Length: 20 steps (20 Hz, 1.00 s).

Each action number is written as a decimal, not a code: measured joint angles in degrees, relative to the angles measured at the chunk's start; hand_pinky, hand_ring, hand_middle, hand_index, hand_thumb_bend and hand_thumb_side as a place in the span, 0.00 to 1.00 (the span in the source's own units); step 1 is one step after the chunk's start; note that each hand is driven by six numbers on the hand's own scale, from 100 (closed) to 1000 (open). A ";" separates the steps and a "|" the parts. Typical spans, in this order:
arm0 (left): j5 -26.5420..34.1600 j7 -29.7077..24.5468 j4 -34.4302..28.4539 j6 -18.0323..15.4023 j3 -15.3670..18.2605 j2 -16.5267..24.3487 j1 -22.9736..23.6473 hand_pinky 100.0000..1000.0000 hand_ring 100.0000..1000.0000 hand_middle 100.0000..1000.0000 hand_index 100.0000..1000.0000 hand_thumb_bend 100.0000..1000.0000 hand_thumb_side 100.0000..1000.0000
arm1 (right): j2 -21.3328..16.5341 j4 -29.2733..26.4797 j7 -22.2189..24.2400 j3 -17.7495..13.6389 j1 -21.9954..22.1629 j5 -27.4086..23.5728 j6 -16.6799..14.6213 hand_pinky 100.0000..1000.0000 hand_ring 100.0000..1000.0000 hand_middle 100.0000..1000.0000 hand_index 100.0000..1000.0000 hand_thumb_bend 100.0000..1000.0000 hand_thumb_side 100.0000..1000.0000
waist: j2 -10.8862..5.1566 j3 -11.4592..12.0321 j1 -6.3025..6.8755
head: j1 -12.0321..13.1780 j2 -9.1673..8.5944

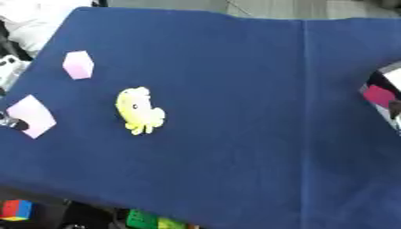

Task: Pick up the objects with one hand, pass them to the other hand, and then place them into the box on the other side of the table.

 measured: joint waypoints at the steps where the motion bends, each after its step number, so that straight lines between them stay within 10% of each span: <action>1: 0.16 0.02 0.08 0.00 -0.01 0.00 -0.01 0.95 0.96 0.86 0.88 0.68 0.22 | 0.00 0.00 0.00 0.00 0.00 0.00 0.01 0.64 0.74 0.72 0.74 0.45 0.07 | 0.00 0.00 0.00 | 0.00 0.00; 20: -5.14 0.58 7.72 -0.23 -1.98 -4.06 -4.93 0.94 0.96 0.85 0.89 0.68 0.15 | 0.52 0.00 0.25 0.82 0.18 -0.03 0.23 0.64 0.74 0.72 0.74 0.46 0.07 | 0.24 -0.70 -0.12 | 0.76 -0.02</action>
